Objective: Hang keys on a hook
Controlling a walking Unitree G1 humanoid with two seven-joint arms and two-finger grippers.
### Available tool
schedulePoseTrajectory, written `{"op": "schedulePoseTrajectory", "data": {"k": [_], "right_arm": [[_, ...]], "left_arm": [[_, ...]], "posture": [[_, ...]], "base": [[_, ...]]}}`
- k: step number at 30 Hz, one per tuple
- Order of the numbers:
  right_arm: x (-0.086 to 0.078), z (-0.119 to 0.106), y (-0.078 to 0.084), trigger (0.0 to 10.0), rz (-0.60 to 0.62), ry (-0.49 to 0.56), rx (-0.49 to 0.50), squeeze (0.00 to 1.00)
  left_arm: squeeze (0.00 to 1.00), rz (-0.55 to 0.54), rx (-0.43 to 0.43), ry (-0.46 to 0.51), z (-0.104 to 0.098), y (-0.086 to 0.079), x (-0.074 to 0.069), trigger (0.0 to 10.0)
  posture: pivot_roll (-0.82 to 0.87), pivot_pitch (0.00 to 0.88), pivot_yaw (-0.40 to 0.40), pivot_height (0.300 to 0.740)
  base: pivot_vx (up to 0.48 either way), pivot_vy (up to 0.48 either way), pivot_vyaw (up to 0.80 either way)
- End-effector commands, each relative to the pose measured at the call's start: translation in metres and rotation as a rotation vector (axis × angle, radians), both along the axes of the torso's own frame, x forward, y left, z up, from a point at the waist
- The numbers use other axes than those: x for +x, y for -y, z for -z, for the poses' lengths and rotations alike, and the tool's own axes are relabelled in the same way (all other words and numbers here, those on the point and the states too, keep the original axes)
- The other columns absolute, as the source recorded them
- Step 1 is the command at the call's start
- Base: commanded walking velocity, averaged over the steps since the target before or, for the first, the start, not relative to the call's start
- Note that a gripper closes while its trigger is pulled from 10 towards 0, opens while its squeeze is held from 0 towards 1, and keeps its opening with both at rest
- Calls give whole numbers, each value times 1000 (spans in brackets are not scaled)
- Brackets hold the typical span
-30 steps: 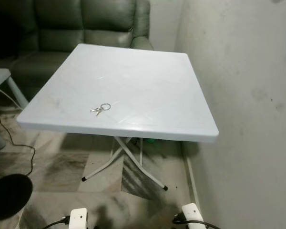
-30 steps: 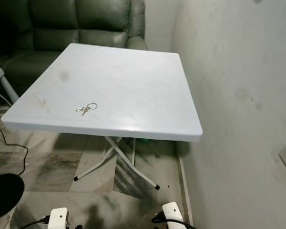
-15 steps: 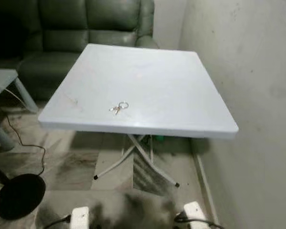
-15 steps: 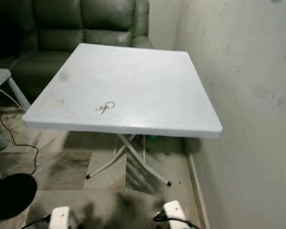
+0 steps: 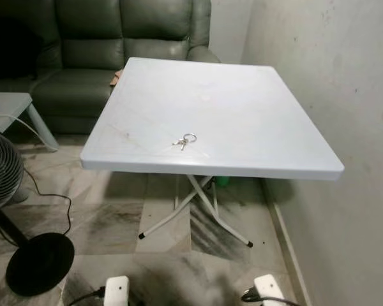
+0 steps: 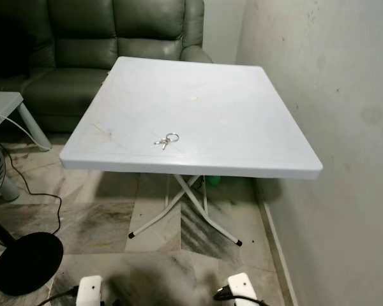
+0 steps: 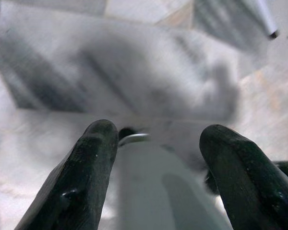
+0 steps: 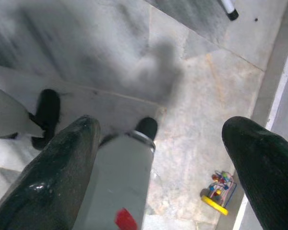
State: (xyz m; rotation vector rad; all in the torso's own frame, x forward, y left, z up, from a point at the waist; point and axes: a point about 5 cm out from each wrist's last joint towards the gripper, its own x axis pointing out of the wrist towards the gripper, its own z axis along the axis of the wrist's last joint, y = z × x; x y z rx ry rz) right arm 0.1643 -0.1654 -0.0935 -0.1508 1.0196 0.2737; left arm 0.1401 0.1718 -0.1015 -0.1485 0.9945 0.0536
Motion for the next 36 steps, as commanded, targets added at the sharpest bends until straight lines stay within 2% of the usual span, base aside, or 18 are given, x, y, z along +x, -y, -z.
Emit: {"op": "schedulePoseTrajectory", "data": {"k": [1,29,36], "right_arm": [[0,0,3,10000,7,1,-9,0],[-1,0,3,10000,4,1,-9,0],[-1,0,3,10000,5,0,-10,0]], "left_arm": [[0,1,6,18,-3,0,7,10000],[0,1,6,25,-3,1,9,10000],[0,2,6,28,-3,1,9,10000]], "posture": [[-80,0,-55,740],[-77,0,-57,740],[-78,0,-57,740]], "base": [[0,405,0],[0,404,0],[0,231,0]]}}
